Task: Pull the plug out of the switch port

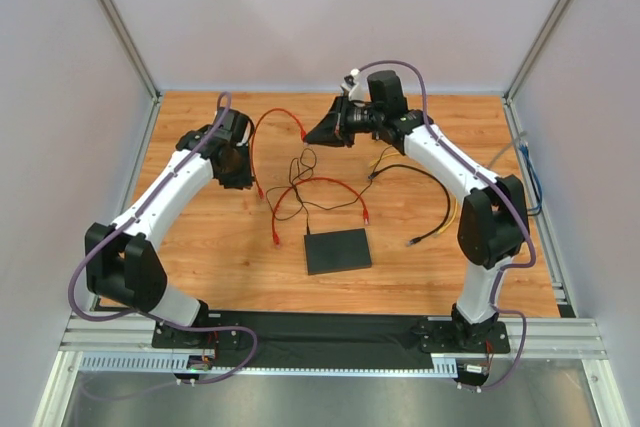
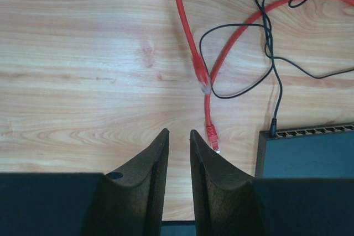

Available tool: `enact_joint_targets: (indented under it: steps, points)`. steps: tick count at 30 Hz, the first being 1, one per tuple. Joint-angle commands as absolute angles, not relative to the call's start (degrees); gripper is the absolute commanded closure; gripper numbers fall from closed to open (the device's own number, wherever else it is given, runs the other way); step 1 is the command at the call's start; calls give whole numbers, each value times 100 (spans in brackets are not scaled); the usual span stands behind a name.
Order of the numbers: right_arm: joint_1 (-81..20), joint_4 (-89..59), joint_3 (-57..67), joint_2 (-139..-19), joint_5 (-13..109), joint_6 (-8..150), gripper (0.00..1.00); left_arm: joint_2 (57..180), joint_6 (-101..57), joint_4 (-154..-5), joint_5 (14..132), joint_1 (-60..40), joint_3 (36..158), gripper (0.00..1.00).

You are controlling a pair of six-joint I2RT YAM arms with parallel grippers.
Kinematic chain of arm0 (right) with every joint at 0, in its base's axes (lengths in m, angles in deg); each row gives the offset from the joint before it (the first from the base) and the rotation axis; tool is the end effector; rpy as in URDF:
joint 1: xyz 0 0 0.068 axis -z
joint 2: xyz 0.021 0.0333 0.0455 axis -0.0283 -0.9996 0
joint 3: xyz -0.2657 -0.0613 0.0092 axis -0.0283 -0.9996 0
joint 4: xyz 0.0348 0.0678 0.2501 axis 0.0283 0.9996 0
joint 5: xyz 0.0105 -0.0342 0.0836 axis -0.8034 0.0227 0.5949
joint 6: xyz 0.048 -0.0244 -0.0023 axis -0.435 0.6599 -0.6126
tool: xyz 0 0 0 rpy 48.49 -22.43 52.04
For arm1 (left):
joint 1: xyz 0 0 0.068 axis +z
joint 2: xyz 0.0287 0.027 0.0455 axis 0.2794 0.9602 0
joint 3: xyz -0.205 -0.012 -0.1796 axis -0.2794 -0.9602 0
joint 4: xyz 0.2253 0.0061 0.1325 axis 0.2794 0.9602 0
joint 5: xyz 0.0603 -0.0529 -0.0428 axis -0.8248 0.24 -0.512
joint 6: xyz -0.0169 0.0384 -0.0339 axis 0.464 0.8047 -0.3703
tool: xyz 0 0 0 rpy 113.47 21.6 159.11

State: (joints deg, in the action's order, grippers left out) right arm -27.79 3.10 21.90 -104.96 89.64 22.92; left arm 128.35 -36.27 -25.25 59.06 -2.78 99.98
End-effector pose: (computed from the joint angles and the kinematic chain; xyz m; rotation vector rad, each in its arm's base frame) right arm 0.3751 0.2143 0.3112 0.0093 2.4385 1.6651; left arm 0.2865 -0.0951 0.2944 -0.1968 2.6498 -0.1356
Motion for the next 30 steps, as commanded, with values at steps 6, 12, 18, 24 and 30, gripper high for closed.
enact_joint_targets:
  steps: [6, 12, 18, 24, 30]
  points:
    - [-2334, -279, 3007, -10181, 7077, 1870, 100, 12418, -3735, -2536, 5909, -258, 9580, 71]
    - [-1298, 1918, 2587, -9338, 5722, 2854, 100, 12357, -3366, -2956, 7084, -258, 9360, 71]
    - [162, 1577, 171, -7941, 6240, 2838, 100, 12479, -3269, -3459, 8274, -258, 9140, 69]
    - [682, 1525, -1376, -7192, 6250, 2856, 100, 12743, -3120, -3389, 8538, -258, 9315, 69]
    - [866, 2849, -1642, -7674, 5566, 2899, 99, 12884, -3040, -3371, 8837, -258, 9377, 69]
